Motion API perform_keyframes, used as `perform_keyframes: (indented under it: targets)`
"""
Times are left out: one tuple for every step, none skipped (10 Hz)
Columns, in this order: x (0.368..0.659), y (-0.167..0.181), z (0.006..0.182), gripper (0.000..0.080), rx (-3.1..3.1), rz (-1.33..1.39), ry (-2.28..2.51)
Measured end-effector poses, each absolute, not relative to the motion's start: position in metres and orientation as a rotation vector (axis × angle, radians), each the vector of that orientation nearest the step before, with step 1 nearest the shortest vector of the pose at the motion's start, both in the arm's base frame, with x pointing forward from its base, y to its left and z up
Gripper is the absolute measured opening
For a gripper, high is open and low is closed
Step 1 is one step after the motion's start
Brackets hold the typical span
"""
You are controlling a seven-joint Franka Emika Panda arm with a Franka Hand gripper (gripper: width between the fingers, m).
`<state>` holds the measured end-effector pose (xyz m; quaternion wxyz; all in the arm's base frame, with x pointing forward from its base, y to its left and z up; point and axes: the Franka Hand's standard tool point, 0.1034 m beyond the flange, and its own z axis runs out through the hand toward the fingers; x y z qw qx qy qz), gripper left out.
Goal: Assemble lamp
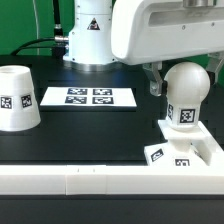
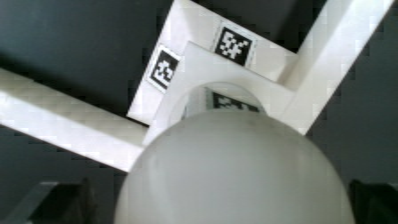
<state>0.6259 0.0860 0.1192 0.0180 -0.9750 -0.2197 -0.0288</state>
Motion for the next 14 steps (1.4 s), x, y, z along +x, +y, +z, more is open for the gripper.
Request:
perform_keyframes:
  targets:
    - [0.6259,0.0852,0.1191,0.0699,-3.001,-0.091,-0.810]
    - [0.6260,0.0845,0.1189,0.0699,-2.976,-0.092,-0.909]
    - [0.6259,0.0844,0.1189,0.0699,-2.963,-0.092,-0.954]
    - [0.6259,0.0834,0.1185,0.0699,-2.922,-0.092,-1.096]
    - [0.6276,0.0854,0.1179,0.0699,-2.881,-0.108,-1.288]
    - [0.6293,0.0890,0.1175,0.0699,-2.817,-0.125,-1.511]
    - [0.6303,0.0885,0.1178,0.0699,-2.726,-0.121,-1.700]
    - [0.6314,0.0861,0.1185,0.0699,-2.656,-0.111,-1.818]
    - [0.6317,0.0856,0.1189,0.0699,-2.572,-0.097,-1.946]
    - [0.6322,0.0873,0.1188,0.0699,-2.510,-0.088,-2.039]
    - [0.6322,0.0882,0.1182,0.0699,-2.435,-0.079,-2.137]
    - [0.6324,0.0883,0.1177,0.0699,-2.350,-0.068,-2.239]
    - [0.6323,0.0891,0.1169,0.0699,-2.285,-0.059,-2.311]
    - [0.6323,0.0885,0.1164,0.0699,-2.211,-0.048,-2.388]
